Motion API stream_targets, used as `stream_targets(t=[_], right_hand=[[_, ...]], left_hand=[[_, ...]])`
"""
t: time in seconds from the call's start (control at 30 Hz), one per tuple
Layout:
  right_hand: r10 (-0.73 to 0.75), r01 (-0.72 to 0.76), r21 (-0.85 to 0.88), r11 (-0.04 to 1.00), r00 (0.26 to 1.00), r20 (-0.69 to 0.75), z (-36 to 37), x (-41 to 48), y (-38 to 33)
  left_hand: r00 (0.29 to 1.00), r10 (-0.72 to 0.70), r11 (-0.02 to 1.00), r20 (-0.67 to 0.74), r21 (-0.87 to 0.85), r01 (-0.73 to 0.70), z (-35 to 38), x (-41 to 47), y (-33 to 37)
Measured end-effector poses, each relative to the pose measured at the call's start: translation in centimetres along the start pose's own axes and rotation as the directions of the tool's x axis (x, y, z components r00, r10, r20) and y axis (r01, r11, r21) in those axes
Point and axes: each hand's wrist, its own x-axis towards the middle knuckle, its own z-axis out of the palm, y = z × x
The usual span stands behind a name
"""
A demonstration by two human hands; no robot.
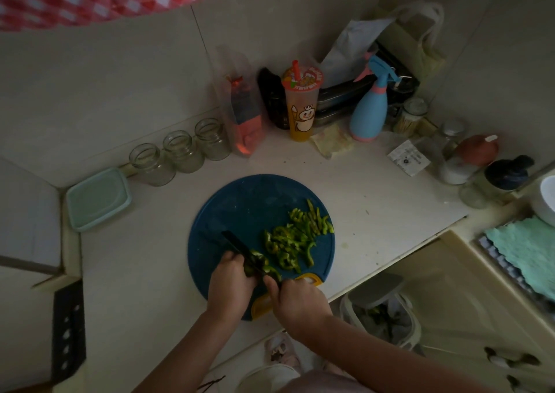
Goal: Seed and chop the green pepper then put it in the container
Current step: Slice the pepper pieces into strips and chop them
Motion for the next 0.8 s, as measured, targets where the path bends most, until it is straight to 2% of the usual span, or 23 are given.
stream_targets(t=[0.17, 0.53, 0.67, 0.8], right_hand=[[0.036, -0.037, 0.032, 0.999, 0.999, 0.027, 0.4, 0.4, 0.2], [0.025, -0.026, -0.08, 0.996, 1.0, -0.009, 0.9, 0.8, 0.0], [0.054, -0.054, -0.069, 0.996, 0.999, 0.005, 1.4, 1.6, 0.0], [0.085, -0.085, 0.017, 0.996, 0.996, 0.006, 0.9, 2.6, -0.9]], left_hand=[[1.0, 0.015, 1.0, 0.014, -0.011, -0.015, 0.4, 0.0, -0.2], [1.0, 0.005, 0.991, 0.031, -0.137, -0.001, 1.1, 0.1, -1.2], [0.999, 0.03, 0.989, 0.023, -0.144, -0.026, 1.2, 0.0, -1.4], [0.998, 0.056, 0.987, 0.003, -0.152, -0.055, 1.0, 0.5, -1.5]])
